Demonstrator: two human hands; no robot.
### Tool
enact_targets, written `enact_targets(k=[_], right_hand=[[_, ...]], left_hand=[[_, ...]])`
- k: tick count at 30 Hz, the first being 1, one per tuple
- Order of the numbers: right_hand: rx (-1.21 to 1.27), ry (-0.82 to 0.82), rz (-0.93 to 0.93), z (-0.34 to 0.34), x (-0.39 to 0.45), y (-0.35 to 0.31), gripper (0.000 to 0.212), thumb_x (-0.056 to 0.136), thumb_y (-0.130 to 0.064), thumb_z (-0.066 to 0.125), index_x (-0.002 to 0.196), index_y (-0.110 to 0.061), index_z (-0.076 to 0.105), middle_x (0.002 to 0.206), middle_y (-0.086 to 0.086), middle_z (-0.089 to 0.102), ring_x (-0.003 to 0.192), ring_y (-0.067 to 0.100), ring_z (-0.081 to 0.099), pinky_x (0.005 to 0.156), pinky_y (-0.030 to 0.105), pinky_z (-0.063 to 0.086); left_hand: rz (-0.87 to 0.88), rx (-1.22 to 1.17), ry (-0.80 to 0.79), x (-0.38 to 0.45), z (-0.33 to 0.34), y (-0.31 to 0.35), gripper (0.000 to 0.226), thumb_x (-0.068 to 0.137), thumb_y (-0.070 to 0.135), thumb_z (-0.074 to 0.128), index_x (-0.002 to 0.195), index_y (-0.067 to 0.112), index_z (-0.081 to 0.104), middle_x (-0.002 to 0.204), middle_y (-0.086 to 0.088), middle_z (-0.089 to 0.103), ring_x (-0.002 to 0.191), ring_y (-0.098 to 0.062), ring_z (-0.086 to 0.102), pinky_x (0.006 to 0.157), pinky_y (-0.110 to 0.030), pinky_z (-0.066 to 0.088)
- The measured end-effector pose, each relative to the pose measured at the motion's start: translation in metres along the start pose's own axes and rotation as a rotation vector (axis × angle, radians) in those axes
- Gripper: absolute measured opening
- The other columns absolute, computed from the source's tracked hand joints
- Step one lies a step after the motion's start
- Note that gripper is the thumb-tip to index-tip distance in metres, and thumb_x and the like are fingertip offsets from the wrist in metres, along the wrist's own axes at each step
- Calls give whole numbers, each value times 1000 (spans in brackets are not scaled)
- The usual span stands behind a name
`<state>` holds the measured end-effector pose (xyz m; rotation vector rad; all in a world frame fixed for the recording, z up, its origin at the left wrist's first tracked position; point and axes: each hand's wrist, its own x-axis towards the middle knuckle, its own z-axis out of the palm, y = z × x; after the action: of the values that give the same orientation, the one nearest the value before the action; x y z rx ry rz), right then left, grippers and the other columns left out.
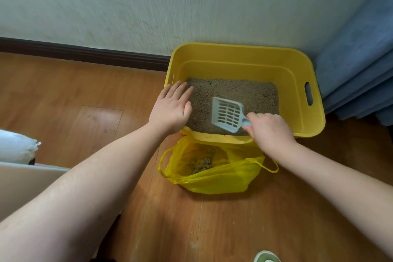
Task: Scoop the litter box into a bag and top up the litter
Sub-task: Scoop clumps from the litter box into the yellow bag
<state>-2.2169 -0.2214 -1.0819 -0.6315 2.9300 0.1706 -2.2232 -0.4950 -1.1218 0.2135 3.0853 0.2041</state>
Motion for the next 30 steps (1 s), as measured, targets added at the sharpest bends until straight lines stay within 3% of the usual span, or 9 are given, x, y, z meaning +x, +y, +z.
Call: enact_targets(k=[4, 8, 10, 15, 24, 30], right_hand=[[303, -273, 256, -6, 37, 27, 23, 96, -31, 54, 108, -11, 57, 74, -3, 53, 61, 13, 50, 46, 26, 34], [229, -511, 395, 6, 64, 69, 42, 94, -38, 56, 120, -5, 61, 91, 7, 65, 74, 19, 60, 46, 25, 37], [259, -555, 432, 20, 70, 80, 43, 93, -37, 57, 120, -3, 61, 94, 9, 65, 76, 20, 60, 47, 25, 37], [317, -445, 485, 53, 92, 63, 39, 95, -32, 56, 121, -3, 59, 84, 6, 60, 61, 15, 53, 44, 25, 35], [354, -421, 481, 55, 111, 50, 43, 95, -40, 52, 118, -5, 59, 80, 4, 58, 61, 16, 51, 45, 27, 34], [347, -347, 427, 42, 97, 56, 56, 95, -48, 47, 135, -9, 47, 106, 11, 63, 79, 25, 60, 52, 28, 39]], left_hand=[[10, 11, 4, -1, 0, 1, 60, 98, 38, 13, 154, 21, 26, 160, -4, 25, 150, -18, 12, 123, -38, 3], [9, 25, 8, -1, 0, 0, 61, 97, 38, 14, 154, 21, 26, 160, -4, 26, 150, -18, 12, 122, -36, 2], [7, 21, 9, 0, 0, 0, 61, 96, 39, 14, 153, 21, 26, 160, -3, 25, 150, -18, 12, 122, -36, 2], [19, 26, 15, 0, 1, 0, 63, 95, 40, 12, 153, 21, 26, 160, -4, 26, 150, -18, 13, 122, -37, 3], [20, 51, -11, -1, -1, 2, 65, 95, 42, 9, 154, 21, 25, 160, -4, 26, 150, -18, 12, 122, -37, 2], [51, 38, 5, -4, -2, 2, 63, 94, 41, 13, 152, 21, 30, 158, -4, 31, 149, -19, 17, 123, -40, 6]])
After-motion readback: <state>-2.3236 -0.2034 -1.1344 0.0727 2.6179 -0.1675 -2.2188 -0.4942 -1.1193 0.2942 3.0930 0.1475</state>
